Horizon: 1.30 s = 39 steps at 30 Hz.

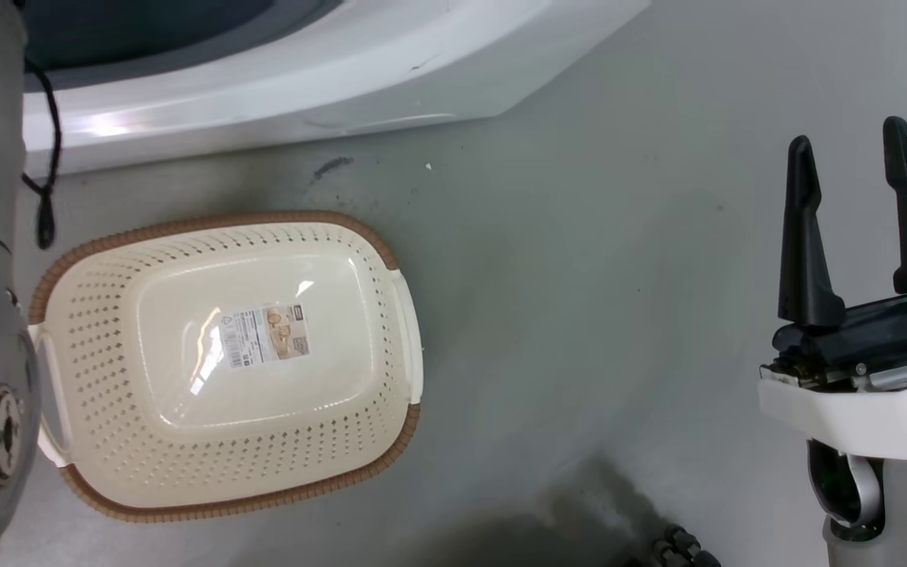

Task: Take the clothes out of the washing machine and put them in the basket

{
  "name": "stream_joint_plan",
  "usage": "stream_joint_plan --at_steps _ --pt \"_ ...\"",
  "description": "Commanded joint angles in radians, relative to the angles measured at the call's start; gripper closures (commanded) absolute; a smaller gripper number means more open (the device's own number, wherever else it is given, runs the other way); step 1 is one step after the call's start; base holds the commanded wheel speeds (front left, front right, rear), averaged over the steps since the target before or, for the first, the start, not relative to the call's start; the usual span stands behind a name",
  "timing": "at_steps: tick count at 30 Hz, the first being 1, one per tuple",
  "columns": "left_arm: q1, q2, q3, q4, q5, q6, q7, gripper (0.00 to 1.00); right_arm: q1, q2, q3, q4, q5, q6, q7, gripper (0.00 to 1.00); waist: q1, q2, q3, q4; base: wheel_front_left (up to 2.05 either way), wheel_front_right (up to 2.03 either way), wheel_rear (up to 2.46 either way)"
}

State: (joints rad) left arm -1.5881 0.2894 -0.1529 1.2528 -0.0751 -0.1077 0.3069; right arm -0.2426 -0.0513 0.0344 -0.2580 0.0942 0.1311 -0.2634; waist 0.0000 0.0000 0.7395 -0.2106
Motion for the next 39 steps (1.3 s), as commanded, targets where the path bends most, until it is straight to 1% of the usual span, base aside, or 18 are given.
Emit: stream_joint_plan --at_steps 1,7,13,17,20,30,34,39 --pt "0.02 0.001 -0.001 -0.003 -0.003 -0.003 -0.015 1.0 0.007 0.002 0.002 0.002 -0.006 -0.001 -0.002 0.0 0.0 0.0 -0.023 0.009 0.0 0.0 0.0" --pt "0.101 -0.007 -0.012 -0.001 -0.029 -0.016 -0.122 1.0 0.028 0.002 0.012 0.017 -0.033 -0.001 -0.002 0.0 0.0 0.0 -0.098 0.037 0.0 0.0 0.0" --pt "0.193 -0.036 -0.034 -0.007 -0.068 -0.021 -0.247 1.0 0.062 0.002 0.02 0.036 -0.058 -0.001 -0.002 0.0 0.0 0.0 -0.182 0.07 0.0 0.0 0.0" --pt "0.265 -0.057 -0.077 -0.02 -0.111 -0.021 -0.316 1.0 0.09 0.002 0.025 0.05 -0.07 -0.001 -0.002 0.0 0.0 0.0 -0.242 0.086 0.0 0.0 0.0" --pt "0.326 -0.062 -0.117 -0.037 -0.147 -0.021 -0.365 1.0 0.109 0.002 0.032 0.055 -0.077 -0.001 -0.002 0.0 0.0 0.0 -0.286 0.093 0.0 0.0 0.0" --pt "0.524 -0.034 -0.233 -0.126 -0.27 -0.021 -0.518 1.0 0.191 0.002 0.045 0.072 -0.1 -0.001 -0.002 0.0 0.0 0.0 -0.424 0.114 0.0 0.0 0.0" --pt "0.607 -0.027 -0.26 -0.171 -0.298 -0.021 -0.552 1.0 0.223 0.002 0.047 0.079 -0.104 -0.001 -0.002 0.0 0.0 0.0 -0.481 0.127 0.0 0.0 0.0" --pt "0.709 -0.024 -0.27 -0.236 -0.316 -0.021 -0.568 1.0 0.263 0.002 0.053 0.086 -0.107 -0.001 -0.002 0.0 0.0 0.0 -0.543 0.144 0.0 0.0 0.0"
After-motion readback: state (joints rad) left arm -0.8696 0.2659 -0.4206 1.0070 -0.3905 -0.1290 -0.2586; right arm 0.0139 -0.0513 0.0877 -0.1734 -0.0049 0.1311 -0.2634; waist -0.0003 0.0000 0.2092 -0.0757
